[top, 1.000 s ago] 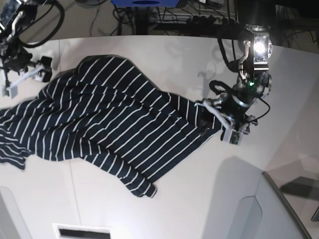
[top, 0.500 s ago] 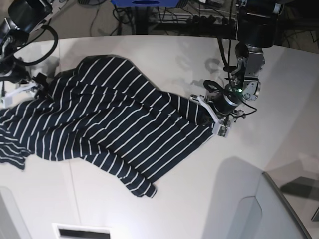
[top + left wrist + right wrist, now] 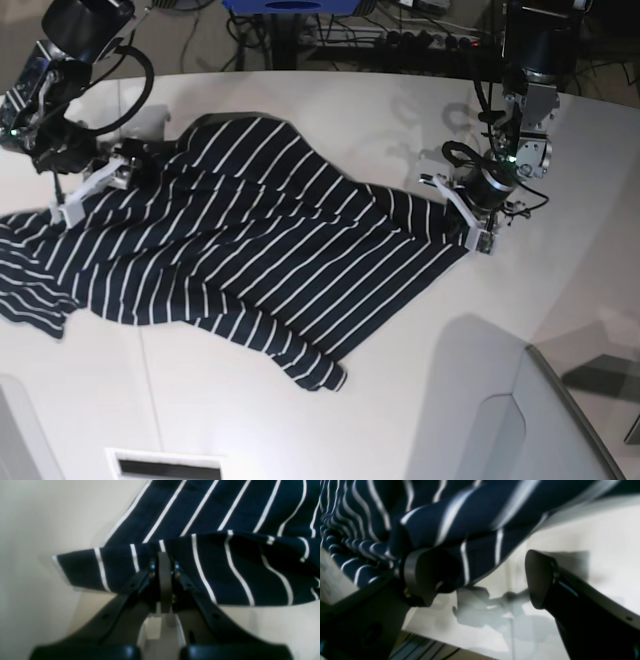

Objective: Layout the t-shirt on the table in an organized manner, then fold the t-shirt properly
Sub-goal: 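Pull the shirt edges apart with both grippers to flatten it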

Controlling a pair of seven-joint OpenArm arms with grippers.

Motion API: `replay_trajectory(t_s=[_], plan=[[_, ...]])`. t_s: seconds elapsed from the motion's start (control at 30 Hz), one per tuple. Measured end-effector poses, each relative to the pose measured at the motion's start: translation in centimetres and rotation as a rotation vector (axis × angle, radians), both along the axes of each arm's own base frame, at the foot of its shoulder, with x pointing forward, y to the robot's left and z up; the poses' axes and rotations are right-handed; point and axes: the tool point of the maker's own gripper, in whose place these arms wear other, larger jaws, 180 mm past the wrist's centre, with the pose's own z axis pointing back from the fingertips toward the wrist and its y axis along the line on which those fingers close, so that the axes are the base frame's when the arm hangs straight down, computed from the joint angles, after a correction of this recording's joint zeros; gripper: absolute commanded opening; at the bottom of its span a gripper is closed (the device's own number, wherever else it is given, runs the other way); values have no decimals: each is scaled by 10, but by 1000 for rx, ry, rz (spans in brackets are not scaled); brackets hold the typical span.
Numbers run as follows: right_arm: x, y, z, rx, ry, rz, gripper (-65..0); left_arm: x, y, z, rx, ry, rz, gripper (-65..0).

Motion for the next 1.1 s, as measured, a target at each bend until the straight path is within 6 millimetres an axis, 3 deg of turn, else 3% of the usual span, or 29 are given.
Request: replay_trajectory(t_s=[0.17, 0.33, 0.47, 0.67, 0.77, 0.9, 1.0, 1.1], plan=[[-5, -5, 7, -46, 14, 4, -143, -14, 7, 3, 39, 14, -25, -650], [-6, -50, 40, -171, -46, -143, -143, -42, 21, 5, 59, 37, -4, -650], [-3, -78, 59, -253, -72, -158, -143, -61, 45, 13, 98, 54, 58, -650], [30, -129, 82, -308, -141, -266, -143, -40, 56, 50, 128, -25, 81, -650], [36, -137, 68, -275, -128, -289, -143, -31, 52, 66, 137, -51, 72, -650], [39, -140, 44, -218, -94, -313, -143, 4, 34, 84, 91, -136, 78, -650], [43, -144, 31, -190, -106, -351, -143, 28, 17, 73, 38, -129, 91, -607], [53, -143, 20, -147, -122, -385, -143, 39, -8, 50, 26, -62, 23, -611]])
